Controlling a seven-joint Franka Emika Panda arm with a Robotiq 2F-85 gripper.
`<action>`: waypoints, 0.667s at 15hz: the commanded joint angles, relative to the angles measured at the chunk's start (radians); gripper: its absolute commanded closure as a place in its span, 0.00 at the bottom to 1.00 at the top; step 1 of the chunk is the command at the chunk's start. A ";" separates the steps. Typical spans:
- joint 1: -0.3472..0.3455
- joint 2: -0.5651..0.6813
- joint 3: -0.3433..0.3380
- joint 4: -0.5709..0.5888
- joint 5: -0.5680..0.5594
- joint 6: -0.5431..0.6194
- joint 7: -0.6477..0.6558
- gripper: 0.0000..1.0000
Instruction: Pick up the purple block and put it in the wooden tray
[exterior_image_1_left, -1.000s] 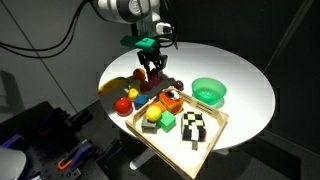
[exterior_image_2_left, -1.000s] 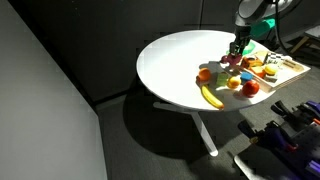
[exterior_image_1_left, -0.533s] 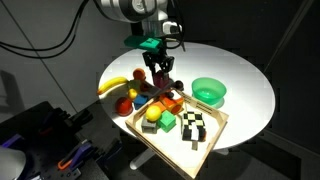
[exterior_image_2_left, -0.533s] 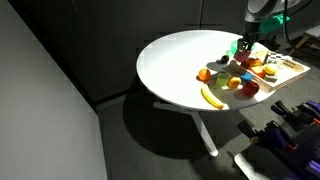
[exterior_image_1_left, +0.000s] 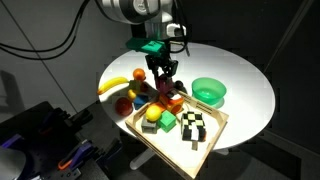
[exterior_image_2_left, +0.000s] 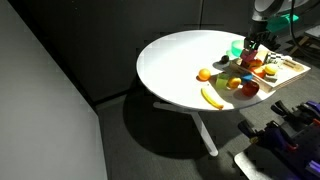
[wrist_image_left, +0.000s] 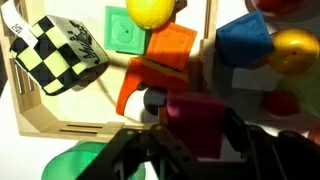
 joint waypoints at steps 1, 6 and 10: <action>-0.030 -0.026 -0.006 -0.032 0.002 0.013 -0.024 0.69; -0.077 -0.035 -0.021 -0.044 0.015 0.016 -0.042 0.69; -0.108 -0.039 -0.036 -0.051 0.019 0.020 -0.048 0.69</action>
